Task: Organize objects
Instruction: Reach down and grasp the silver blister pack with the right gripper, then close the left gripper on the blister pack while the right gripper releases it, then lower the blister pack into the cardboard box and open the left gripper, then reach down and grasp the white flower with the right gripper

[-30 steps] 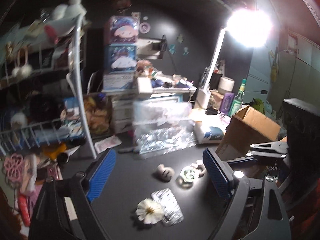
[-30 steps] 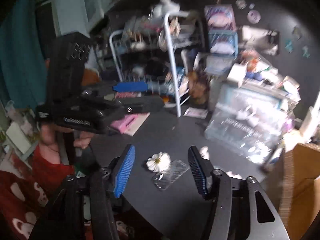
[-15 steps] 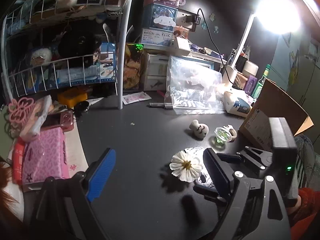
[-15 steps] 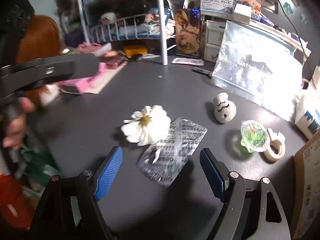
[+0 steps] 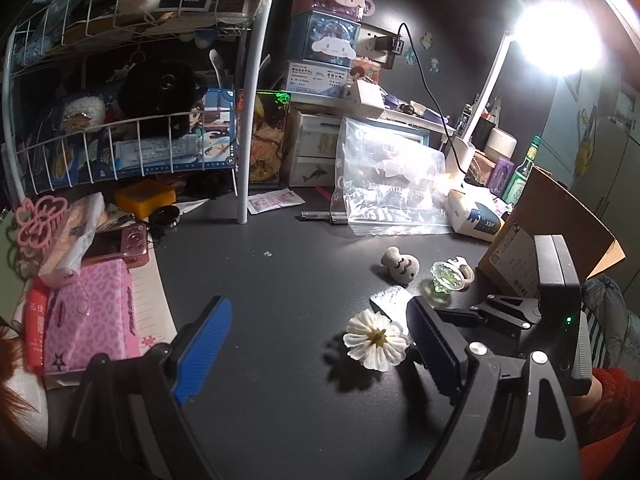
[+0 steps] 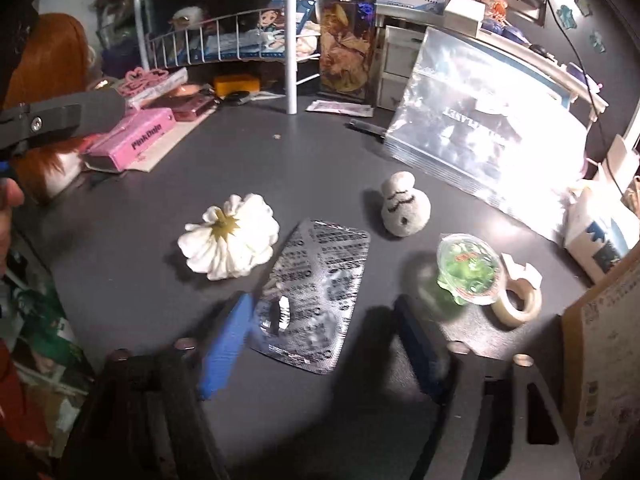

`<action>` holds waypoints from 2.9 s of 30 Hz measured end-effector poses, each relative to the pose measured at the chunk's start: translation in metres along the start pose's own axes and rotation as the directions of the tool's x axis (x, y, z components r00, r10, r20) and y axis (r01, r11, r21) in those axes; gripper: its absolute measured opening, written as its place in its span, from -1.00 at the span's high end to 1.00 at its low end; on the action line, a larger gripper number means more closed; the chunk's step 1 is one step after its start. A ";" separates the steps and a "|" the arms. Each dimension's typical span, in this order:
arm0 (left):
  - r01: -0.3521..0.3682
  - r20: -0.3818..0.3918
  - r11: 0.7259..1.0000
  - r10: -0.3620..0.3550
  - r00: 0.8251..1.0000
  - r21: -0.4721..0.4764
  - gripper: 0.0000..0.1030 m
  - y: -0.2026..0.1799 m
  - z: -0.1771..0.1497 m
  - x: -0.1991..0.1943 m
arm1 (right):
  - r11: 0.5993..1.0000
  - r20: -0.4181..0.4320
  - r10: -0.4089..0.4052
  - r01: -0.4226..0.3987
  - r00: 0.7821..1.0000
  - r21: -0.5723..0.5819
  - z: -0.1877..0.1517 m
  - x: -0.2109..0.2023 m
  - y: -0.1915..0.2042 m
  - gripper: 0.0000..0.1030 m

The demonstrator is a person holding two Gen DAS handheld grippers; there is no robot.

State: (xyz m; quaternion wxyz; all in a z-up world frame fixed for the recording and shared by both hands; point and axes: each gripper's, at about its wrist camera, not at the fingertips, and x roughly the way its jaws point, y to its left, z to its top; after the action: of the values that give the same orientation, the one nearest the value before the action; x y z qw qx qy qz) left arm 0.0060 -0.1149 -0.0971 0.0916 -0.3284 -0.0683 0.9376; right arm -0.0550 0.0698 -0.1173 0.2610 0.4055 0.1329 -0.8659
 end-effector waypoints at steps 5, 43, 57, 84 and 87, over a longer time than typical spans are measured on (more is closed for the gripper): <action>0.016 -0.013 1.000 -0.016 1.000 0.017 -0.69 -0.009 0.004 0.003 | 1.000 0.013 0.001 -0.001 1.000 -0.021 0.002 0.000 0.005 0.13; 0.459 -0.083 0.848 -0.454 0.887 0.263 -0.10 -0.234 0.140 0.019 | 0.995 0.394 0.075 -0.041 0.916 -0.095 0.023 -0.227 -0.098 0.13; 0.514 -0.222 0.807 -0.466 0.857 0.290 0.09 -0.303 0.150 0.079 | 0.996 0.291 0.021 -0.044 0.956 0.073 -0.005 -0.229 -0.191 0.12; 0.222 0.083 0.954 -0.242 0.967 0.202 -0.68 -0.142 0.141 -0.021 | 1.000 0.254 0.027 -0.027 0.967 -0.004 0.045 -0.216 -0.129 -1.00; 0.162 0.103 0.972 -0.181 0.978 0.170 -0.68 -0.107 0.126 -0.032 | 0.997 0.257 0.061 -0.046 0.964 -0.066 0.056 -0.206 -0.094 -1.00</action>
State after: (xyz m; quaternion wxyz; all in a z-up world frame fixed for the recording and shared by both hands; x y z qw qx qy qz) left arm -0.0351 -0.0267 0.0396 0.1944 -0.2570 -0.0259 0.9463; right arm -0.0332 0.1938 0.0793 0.3112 0.2845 0.1122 -0.8998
